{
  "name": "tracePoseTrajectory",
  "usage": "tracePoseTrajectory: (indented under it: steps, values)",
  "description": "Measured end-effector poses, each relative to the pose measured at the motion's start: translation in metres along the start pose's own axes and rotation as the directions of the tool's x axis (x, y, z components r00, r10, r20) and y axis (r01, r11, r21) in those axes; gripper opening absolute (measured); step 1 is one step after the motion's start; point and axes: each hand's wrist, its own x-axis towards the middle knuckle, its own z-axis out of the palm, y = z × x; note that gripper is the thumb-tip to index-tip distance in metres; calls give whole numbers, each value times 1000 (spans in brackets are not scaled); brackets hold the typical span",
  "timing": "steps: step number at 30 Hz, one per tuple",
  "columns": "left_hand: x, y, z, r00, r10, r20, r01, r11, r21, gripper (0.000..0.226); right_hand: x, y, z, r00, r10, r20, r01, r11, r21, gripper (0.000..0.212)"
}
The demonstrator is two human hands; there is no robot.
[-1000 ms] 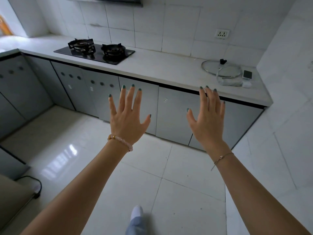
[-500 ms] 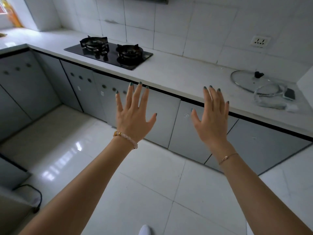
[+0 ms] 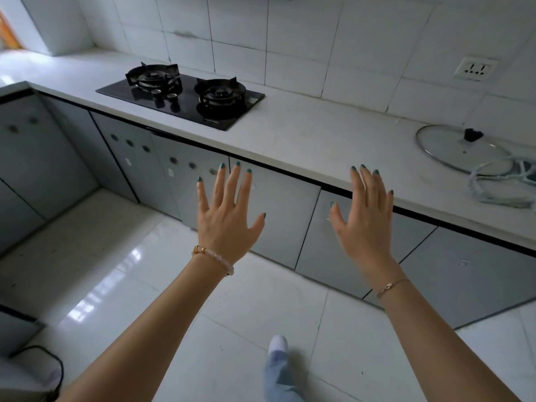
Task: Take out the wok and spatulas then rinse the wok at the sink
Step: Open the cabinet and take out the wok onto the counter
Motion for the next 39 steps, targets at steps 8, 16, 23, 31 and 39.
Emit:
tracePoseTrajectory:
  steps: [8, 16, 23, 31, 39]
  values:
    - [76, 10, 60, 998, 33, 59, -34, 999, 13, 79, 64, 31, 60, 999, 37, 34, -37, 999, 1, 64]
    - [158, 41, 127, 982, 86, 168, -84, 996, -21, 80, 128, 79, 117, 988, 115, 103, -113, 993, -19, 64]
    - [201, 57, 169, 971, 106, 215, -100, 994, -38, 80, 124, 106, 176, 958, 268, 101, -286, 908, 306, 39]
    - [221, 49, 199, 955, 130, 266, -129, 991, -22, 81, 143, 124, 250, 199, 518, 832, -772, -440, 459, 24]
    - [225, 41, 215, 940, 173, 294, -176, 984, -19, 82, 159, 128, 283, 235, 326, 916, -276, -881, 384, 53]
